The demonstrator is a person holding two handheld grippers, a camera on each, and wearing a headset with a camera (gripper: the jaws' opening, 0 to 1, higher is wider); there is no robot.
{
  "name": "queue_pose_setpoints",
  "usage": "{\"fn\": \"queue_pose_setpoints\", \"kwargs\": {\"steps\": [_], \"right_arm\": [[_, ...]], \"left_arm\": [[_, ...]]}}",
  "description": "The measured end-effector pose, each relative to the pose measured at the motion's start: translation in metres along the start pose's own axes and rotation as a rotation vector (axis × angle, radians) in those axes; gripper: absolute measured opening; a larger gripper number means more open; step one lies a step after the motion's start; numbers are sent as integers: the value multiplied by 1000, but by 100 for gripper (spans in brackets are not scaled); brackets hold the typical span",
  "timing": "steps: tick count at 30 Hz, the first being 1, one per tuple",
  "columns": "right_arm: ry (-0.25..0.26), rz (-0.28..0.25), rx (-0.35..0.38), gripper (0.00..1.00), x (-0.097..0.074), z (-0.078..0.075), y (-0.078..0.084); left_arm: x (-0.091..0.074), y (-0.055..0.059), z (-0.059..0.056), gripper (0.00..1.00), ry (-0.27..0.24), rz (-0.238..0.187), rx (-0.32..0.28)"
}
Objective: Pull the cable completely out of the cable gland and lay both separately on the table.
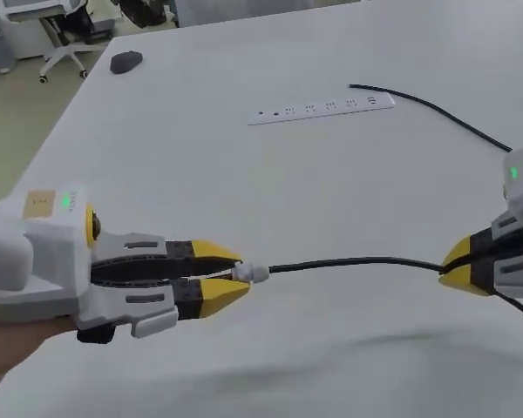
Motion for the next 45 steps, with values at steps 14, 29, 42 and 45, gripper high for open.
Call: {"fn": "queue_pose_setpoints", "kwargs": {"steps": [14,29,42,45], "right_arm": [[-138,-222,-76,15,7,33,-84],[-200,-322,-210,7,48,57,-157],[-201,-288,-277,0,51,67,-168],[-191,-261,-280,0,50,64,-165]], "left_arm": [[1,3,0,15,-2,11,-12],[-2,-2,-6,15,3,-3,2],[-27,9,-7,15,-35,-57,-25],[-39,11,-6,15,-52,-70,-26]]}}
Point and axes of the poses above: the centre of the closed fingertips' face, and the gripper's own axes: x roughly forward along the fingers, z roughly to its left, y roughly out of its underside, the point moved 2 cm from there along -x, roughly backward along the fingers, and after that the axes turned 4 degrees about -x, right-handed, at the moved point
